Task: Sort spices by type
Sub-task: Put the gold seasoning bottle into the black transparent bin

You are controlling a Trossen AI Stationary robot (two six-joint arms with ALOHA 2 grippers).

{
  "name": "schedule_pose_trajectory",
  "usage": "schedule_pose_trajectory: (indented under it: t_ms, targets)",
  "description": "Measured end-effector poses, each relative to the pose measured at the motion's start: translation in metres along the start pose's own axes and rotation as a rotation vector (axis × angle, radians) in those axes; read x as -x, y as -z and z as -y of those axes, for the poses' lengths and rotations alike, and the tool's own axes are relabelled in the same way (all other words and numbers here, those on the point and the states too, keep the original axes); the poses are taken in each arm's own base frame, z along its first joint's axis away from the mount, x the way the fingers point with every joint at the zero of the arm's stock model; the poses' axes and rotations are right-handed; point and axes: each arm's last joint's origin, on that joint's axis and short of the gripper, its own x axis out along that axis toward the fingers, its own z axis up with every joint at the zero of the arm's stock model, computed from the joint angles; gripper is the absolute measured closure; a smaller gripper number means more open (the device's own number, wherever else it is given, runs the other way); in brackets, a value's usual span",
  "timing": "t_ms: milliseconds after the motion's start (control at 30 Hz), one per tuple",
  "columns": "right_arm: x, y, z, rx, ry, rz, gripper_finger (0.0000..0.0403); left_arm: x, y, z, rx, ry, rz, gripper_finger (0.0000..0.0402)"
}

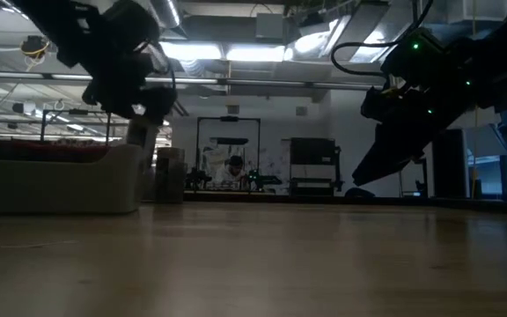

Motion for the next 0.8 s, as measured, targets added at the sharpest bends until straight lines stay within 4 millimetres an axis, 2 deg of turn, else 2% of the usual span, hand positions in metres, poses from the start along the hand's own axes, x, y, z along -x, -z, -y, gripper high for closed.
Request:
schedule_pose_trajectory:
  t_ms: [567, 800]
  targets:
    - [0.0, 0.0, 0.0, -0.004, 0.0, 0.0, 0.0058, -0.021, 0.048, -0.022, 0.027, -0.028, -0.128, 0.0138]
    - [0.0, 0.0, 0.0, -0.009, 0.0, -0.001, 0.0059, -0.023, 0.05, -0.025, 0.093, -0.053, -0.139, 0.0127]
